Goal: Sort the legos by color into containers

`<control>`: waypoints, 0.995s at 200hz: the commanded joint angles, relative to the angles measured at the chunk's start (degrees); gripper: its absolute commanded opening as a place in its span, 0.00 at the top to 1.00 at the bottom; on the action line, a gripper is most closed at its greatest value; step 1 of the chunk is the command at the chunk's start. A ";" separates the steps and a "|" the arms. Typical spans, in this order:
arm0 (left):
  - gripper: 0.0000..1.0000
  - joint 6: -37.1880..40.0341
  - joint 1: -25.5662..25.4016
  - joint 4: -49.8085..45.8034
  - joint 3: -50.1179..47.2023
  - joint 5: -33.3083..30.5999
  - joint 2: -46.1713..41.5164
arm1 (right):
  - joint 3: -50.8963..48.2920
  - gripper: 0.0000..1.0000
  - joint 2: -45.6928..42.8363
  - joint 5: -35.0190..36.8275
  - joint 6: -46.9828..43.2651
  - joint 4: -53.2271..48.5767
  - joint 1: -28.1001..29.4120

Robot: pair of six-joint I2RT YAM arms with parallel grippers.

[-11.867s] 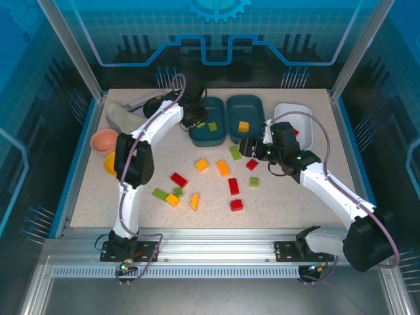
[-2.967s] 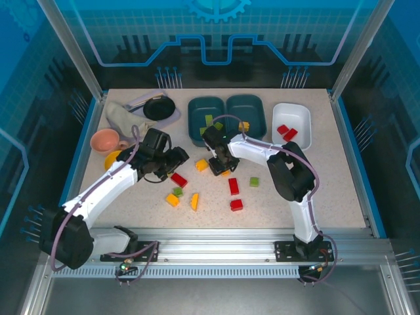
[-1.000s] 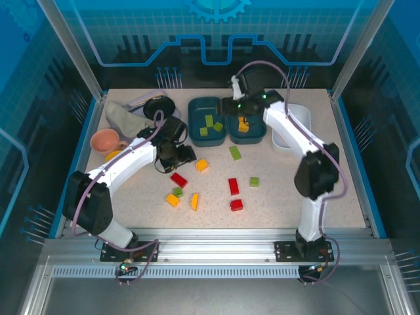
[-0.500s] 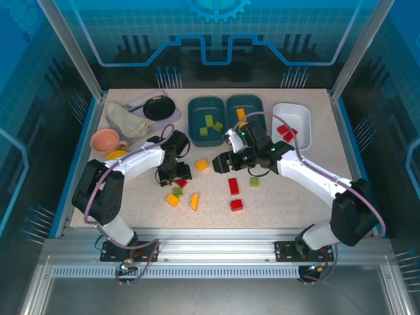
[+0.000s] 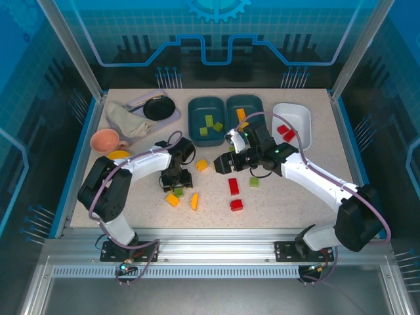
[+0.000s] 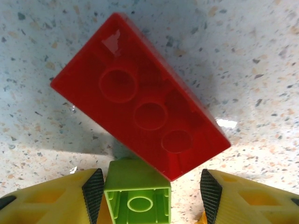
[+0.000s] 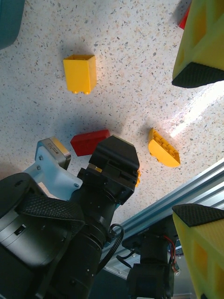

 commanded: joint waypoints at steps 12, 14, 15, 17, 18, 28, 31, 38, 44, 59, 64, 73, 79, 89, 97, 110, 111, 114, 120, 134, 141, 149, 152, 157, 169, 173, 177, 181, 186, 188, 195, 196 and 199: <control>0.42 -1.46 -1.06 -1.02 -1.37 -2.63 0.25 | 0.19 0.31 0.82 -1.49 -0.44 -0.74 0.48; 0.42 -1.46 -1.11 -0.98 -1.46 -2.63 0.31 | 0.20 0.31 0.80 -1.55 -0.47 -0.74 0.49; 0.43 -1.46 -1.17 -0.97 -1.48 -2.63 0.33 | 0.14 0.31 0.77 -1.56 -0.43 -0.74 0.50; 0.43 -1.46 -1.22 -0.92 -1.56 -2.63 0.35 | 0.12 0.31 0.75 -1.52 -0.42 -0.74 0.45; 0.43 -1.51 -1.23 -0.90 -1.57 -2.59 0.35 | 0.11 0.31 0.75 -1.55 -0.41 -0.74 0.48; 0.46 -1.64 -1.65 -0.60 -1.76 -2.34 0.79 | 0.06 0.31 0.85 -1.52 -0.32 -0.74 0.50; 0.47 -1.63 -1.77 -0.57 -1.76 -2.30 0.97 | 0.01 0.31 0.91 -1.55 -0.31 -0.74 0.50; 0.48 -1.81 -2.14 -0.45 -1.85 -2.31 1.41 | 0.05 0.31 0.92 -1.48 -0.32 -0.77 0.50; 0.49 -1.95 -2.35 -0.37 -1.84 -2.28 1.77 | 0.01 0.31 0.93 -1.38 -0.24 -0.83 0.50; 0.53 -2.16 -2.89 -0.22 -1.67 -2.50 2.35 | -0.11 0.31 1.01 -1.17 -0.14 -0.83 0.50; 0.55 -2.33 -3.03 -0.24 -1.54 -2.82 2.41 | -0.15 0.32 0.98 -1.17 -0.09 -0.81 0.48; 0.59 -2.52 -3.17 -0.10 -1.33 -3.37 2.37 | -0.25 0.32 0.92 -1.28 -0.10 -0.83 0.42; 0.63 -2.60 -3.14 -0.13 -0.96 -3.61 2.18 | -0.26 0.32 0.79 -1.28 -0.02 -0.74 0.48; 0.67 -2.78 -3.16 -0.26 -0.20 -4.27 1.75 | -0.47 0.33 0.38 -1.30 0.02 -0.58 0.49; 0.70 -2.77 -3.19 -0.39 0.63 -4.45 1.21 | -0.61 0.33 -0.14 -1.22 0.02 -0.41 0.49; 0.72 -2.86 -3.36 -1.38 2.71 -5.12 0.09 | -0.74 0.34 -1.36 -0.20 0.08 -0.26 0.37; 0.72 -2.86 -3.27 -1.53 2.89 -5.19 0.00 | -0.77 0.33 -1.54 -0.05 0.11 -0.24 0.34; 0.72 -2.93 -3.32 -1.87 3.47 -5.39 -0.22 | -0.78 0.34 -1.88 0.21 0.20 -0.17 0.17; 0.72 -3.04 -3.29 -2.65 4.78 -5.64 -0.79 | -0.95 0.34 -2.67 0.92 0.64 0.06 -0.08; 0.72 -3.04 -3.26 -4.48 9.43 -6.01 -1.70 | -1.76 0.34 -4.86 3.00 2.67 1.46 -1.45; 0.72 -2.76 -3.26 -5.37 12.16 -6.31 -1.76 | -2.39 0.34 -5.98 4.15 3.91 2.55 -2.34; 0.72 -2.47 -3.16 -6.15 15.39 -6.78 -1.39 | -3.31 0.34 -7.22 5.21 5.83 4.71 -3.54; 0.72 -2.31 -3.07 -6.29 16.68 -6.92 -1.10 | -3.62 0.34 -7.53 5.71 6.66 5.84 -3.96; 0.71 -2.11 -2.82 -6.63 18.86 -7.05 -0.49 | -4.47 0.34 -8.25 6.59 8.00 7.37 -4.72; 0.72 -1.91 -2.03 -6.93 23.82 -6.94 1.77 | -6.42 0.33 -9.68 8.69 11.02 11.86 -6.46; 0.71 -1.86 -1.69 -6.88 25.43 -6.85 2.67 | -7.20 0.33 -10.00 9.22 12.02 13.38 -6.98; 0.71 -1.75 -1.36 -6.76 27.02 -6.85 3.86 | -7.89 0.32 -10.30 9.97 13.01 14.80 -7.43; 0.72 -1.60 -0.85 -6.75 28.52 -6.85 5.03 | -8.36 0.32 -10.48 10.52 13.89 16.32 -8.03; 0.72 -1.43 -0.43 -6.68 30.96 -6.85 6.61 | -9.18 0.32 -10.53 11.00 15.17 18.15 -8.66; 0.72 -1.39 -0.24 -6.79 31.95 -6.85 7.30 | -9.39 0.32 -10.56 11.18 15.63 18.81 -8.95; 0.72 -1.22 0.42 -7.22 35.64 -6.93 9.86 | -9.49 0.32 -10.30 11.56 17.13 20.92 -9.95; 0.72 -1.21 0.51 -7.30 36.19 -6.98 10.29 | -9.49 0.32 -10.27 11.63 17.29 21.16 -10.04; 0.72 -1.08 0.78 -7.48 37.73 -7.06 11.47 | -9.49 0.31 -10.14 11.89 17.79 21.68 -10.40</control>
